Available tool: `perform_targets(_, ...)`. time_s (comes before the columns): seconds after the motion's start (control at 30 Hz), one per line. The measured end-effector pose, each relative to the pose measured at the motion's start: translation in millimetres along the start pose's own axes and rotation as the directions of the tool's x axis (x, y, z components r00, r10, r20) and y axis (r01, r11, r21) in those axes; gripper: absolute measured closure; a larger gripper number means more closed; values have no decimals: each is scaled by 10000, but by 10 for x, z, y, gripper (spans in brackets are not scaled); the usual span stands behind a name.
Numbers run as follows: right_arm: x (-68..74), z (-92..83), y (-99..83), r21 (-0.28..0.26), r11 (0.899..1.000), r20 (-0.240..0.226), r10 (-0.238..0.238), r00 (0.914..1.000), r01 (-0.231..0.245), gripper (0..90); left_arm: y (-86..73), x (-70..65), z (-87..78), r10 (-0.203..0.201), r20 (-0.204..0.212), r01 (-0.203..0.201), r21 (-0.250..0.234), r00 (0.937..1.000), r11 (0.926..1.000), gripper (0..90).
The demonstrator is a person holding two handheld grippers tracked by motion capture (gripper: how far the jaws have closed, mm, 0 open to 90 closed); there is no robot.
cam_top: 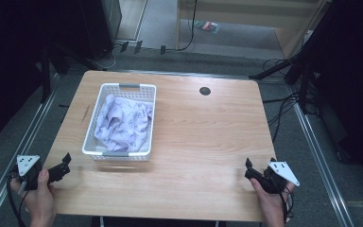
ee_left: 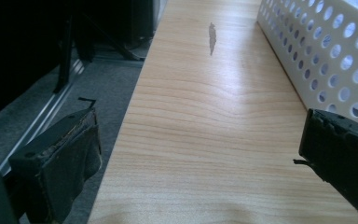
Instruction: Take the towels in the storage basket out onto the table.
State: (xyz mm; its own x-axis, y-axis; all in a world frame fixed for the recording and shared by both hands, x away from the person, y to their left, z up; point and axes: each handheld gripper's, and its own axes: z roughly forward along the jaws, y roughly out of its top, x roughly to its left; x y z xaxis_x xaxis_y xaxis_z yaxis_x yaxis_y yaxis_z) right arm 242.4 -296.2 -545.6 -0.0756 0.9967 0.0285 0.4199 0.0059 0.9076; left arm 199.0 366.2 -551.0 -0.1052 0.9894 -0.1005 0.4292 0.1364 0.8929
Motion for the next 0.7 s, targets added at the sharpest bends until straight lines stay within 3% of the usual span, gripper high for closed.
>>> perform_targets(0.13, -1, 5, 4, -26, 10000, -77, -28, 10000, 28, 104, 38, 39, -1, 119, 171, -116, -170, 9998, 9998, 0)
perform_targets(0.2, 4, 7, 5, -32, 10000, -75, -2, 10000, 2, 103, 62, 81, -18, 19, 71, -18, -218, 10000, 9998, 0)
perform_targets(0.23, 5, 8, 5, -35, 10000, -60, -3, 10000, 2, 103, 67, 99, -35, -199, 212, 204, -261, 9996, 9995, 0)
perform_targets(0.27, 6, 3, 3, -68, 10000, -106, -44, 9999, 44, 103, 83, 91, -52, -316, 258, 323, -269, 9992, 9991, 0)
perform_targets(0.4, 0, -3, -1, -108, 9999, -248, -40, 9997, 37, 102, 113, 40, -91, -175, 335, 188, -367, 9993, 9991, 0)
perform_targets(0.5, -7, 3, 3, -88, 9999, -145, 126, 9998, -127, 102, 143, -22, -95, 51, 723, -26, -341, 9974, 9994, 0)
perform_targets(0.6, -6, -14, -4, -340, 9994, -81, 112, 9999, -115, 102, 145, -39, -120, -27, 1092, 68, -370, 9940, 9993, 0)
perform_targets(0.7, -10, -27, -10, -465, 9988, 67, 151, 9999, -147, 102, 187, -26, -175, -87, 1194, 161, -611, 9928, 9980, 0)
